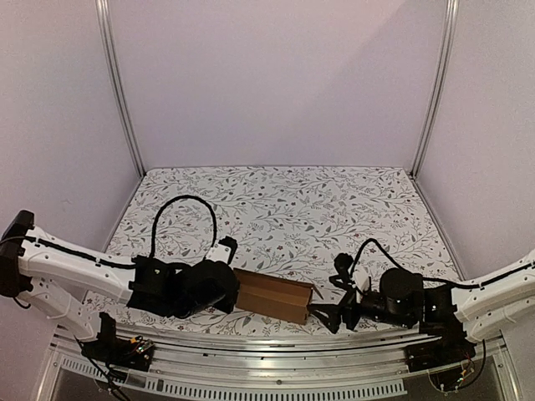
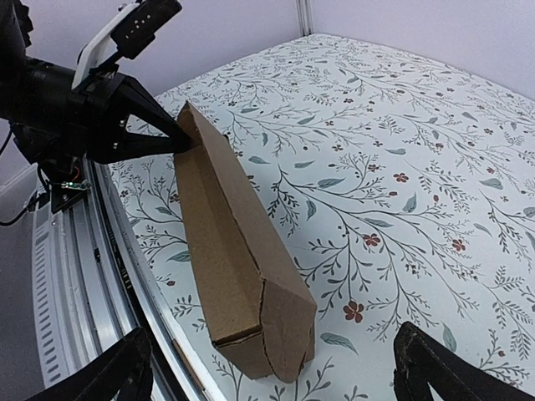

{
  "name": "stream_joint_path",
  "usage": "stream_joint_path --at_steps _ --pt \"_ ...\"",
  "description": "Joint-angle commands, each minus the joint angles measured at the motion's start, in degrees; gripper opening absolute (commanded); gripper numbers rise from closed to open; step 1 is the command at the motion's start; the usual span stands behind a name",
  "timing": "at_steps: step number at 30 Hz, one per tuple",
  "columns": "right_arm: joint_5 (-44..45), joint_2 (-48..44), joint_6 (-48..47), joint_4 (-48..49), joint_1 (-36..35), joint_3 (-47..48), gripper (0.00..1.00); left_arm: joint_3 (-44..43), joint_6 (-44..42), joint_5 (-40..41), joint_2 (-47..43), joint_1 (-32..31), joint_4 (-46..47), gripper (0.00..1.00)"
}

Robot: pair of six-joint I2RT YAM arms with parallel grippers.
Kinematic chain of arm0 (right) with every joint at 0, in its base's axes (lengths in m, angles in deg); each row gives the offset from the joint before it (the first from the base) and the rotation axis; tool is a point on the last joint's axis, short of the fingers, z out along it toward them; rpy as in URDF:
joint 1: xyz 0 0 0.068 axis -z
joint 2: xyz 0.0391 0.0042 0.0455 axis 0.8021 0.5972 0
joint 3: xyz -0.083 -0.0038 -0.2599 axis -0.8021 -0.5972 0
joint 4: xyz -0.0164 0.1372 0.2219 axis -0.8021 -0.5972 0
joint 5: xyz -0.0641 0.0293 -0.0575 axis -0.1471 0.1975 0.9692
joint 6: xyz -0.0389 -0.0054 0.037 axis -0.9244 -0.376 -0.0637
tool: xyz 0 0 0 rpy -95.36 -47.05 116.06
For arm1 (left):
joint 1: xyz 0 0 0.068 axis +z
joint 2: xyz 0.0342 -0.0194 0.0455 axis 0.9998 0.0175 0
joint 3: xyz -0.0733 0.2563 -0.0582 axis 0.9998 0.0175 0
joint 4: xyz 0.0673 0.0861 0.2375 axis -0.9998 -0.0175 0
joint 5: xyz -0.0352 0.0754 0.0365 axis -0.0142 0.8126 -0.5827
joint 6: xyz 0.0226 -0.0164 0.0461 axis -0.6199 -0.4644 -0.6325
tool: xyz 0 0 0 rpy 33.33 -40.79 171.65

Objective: Fold the paper box

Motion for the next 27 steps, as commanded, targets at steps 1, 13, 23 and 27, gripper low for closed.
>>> stream_joint_path --at_steps 1,13,23,27 --pt "4.3 -13.32 2.16 -21.47 0.26 2.36 0.99 -2.84 5.04 2.69 4.68 -2.41 -7.75 0.0" --pt "11.33 -28.95 10.11 -50.42 0.24 11.54 0.94 -9.26 13.07 3.76 11.4 -4.15 -12.66 0.0" --pt "6.94 -8.22 5.97 -56.44 1.45 27.13 0.71 -10.68 18.47 4.45 12.4 -5.22 -15.23 0.0" --pt "4.51 -2.84 5.71 -57.85 3.53 30.09 0.62 -11.13 19.37 4.79 12.6 -5.86 -15.5 0.0"
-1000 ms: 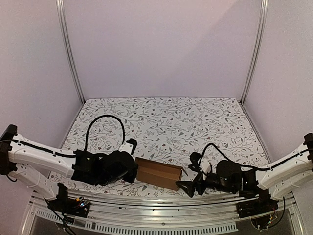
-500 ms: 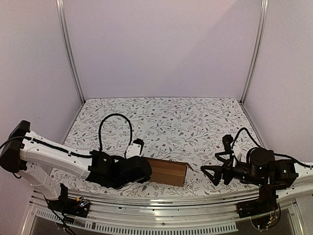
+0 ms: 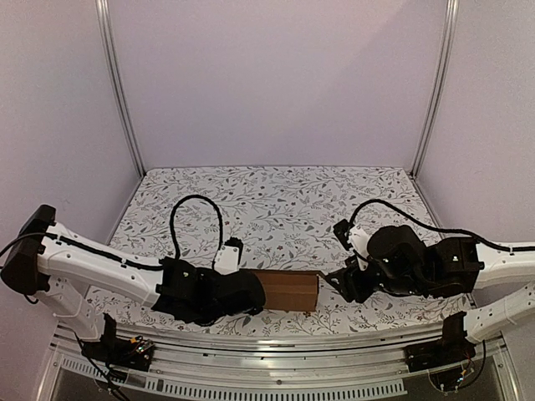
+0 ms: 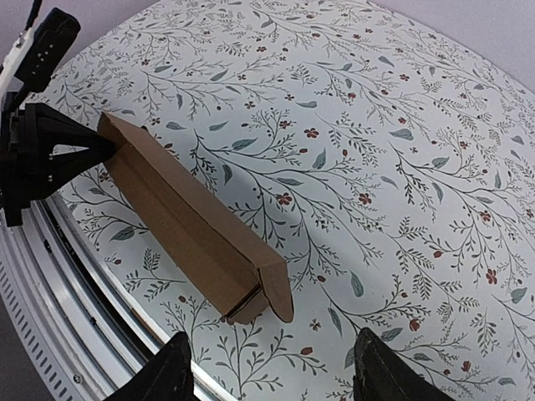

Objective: Fold the paper box

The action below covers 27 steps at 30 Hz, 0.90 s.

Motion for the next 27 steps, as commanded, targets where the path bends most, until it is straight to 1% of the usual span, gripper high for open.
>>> stream_joint_path --at_steps 1,3,6,12,15,20,27 --pt "-3.87 4.35 -1.33 -3.93 2.24 3.24 0.6 -0.05 2.53 -2.32 1.75 -1.94 -4.33 0.0" --pt "-5.62 5.98 -2.1 -4.25 2.75 4.36 0.56 -0.05 2.73 -2.18 1.8 -2.21 -4.32 0.0" --pt "-7.28 8.73 -3.15 -5.91 3.04 6.42 0.54 -0.01 2.99 -2.05 1.75 -2.37 -4.35 0.0" --pt "-6.94 12.87 -4.58 -8.52 3.18 9.42 0.49 0.15 3.27 -1.7 1.76 -2.51 -4.51 0.0" --pt "-5.07 15.04 -4.89 -9.4 3.22 10.57 0.44 0.04 3.18 -1.52 1.71 -2.5 -4.62 0.0" --pt "-3.56 18.39 -5.3 -10.39 3.46 12.83 0.31 -0.05 3.09 -1.41 1.69 -2.5 -4.91 0.0" --pt "-2.43 21.3 -5.41 -11.93 3.48 14.15 0.22 -0.05 3.26 -0.94 1.45 -2.68 -5.27 0.0"
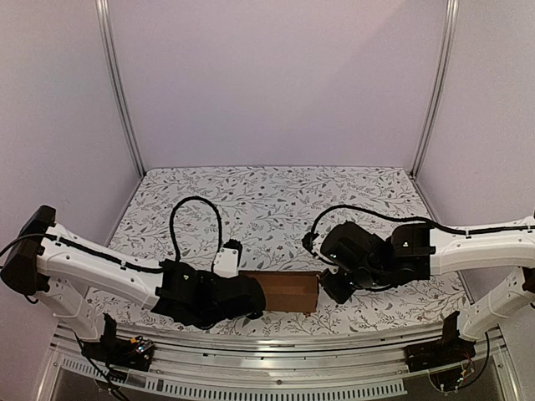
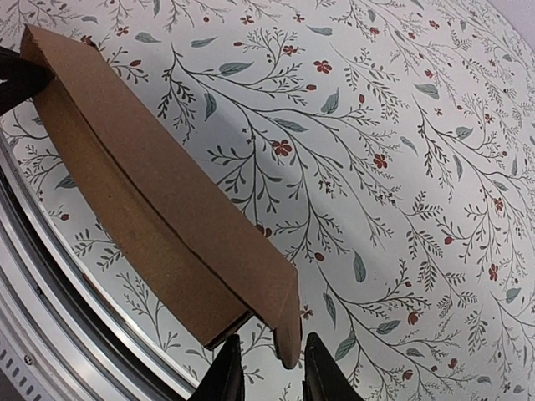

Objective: Fold the paper box

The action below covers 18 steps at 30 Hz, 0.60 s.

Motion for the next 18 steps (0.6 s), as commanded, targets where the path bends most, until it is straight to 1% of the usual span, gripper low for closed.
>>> stream_joint_path --at_steps 1,6,11,18 --pt "2.15 1.69 0.08 -2.71 0.36 1.7 0.21 0.19 0.74 -1.72 1.26 -1.36 -3.95 0.0" --pt "3.55 2.42 0.72 -4.63 0.35 1.86 0.19 -0.06 0.75 -1.51 1.32 -1.41 -4.07 0.0" --pt "2.82 2.65 1.35 -4.98 0.38 1.27 0.17 -0.18 0.82 -1.5 1.58 -1.45 -4.18 0.0" --pt "0.88 2.5 1.8 -4.69 0.34 1.53 0.09 -0.38 0.83 -1.41 1.58 -1.55 -4.16 0.0"
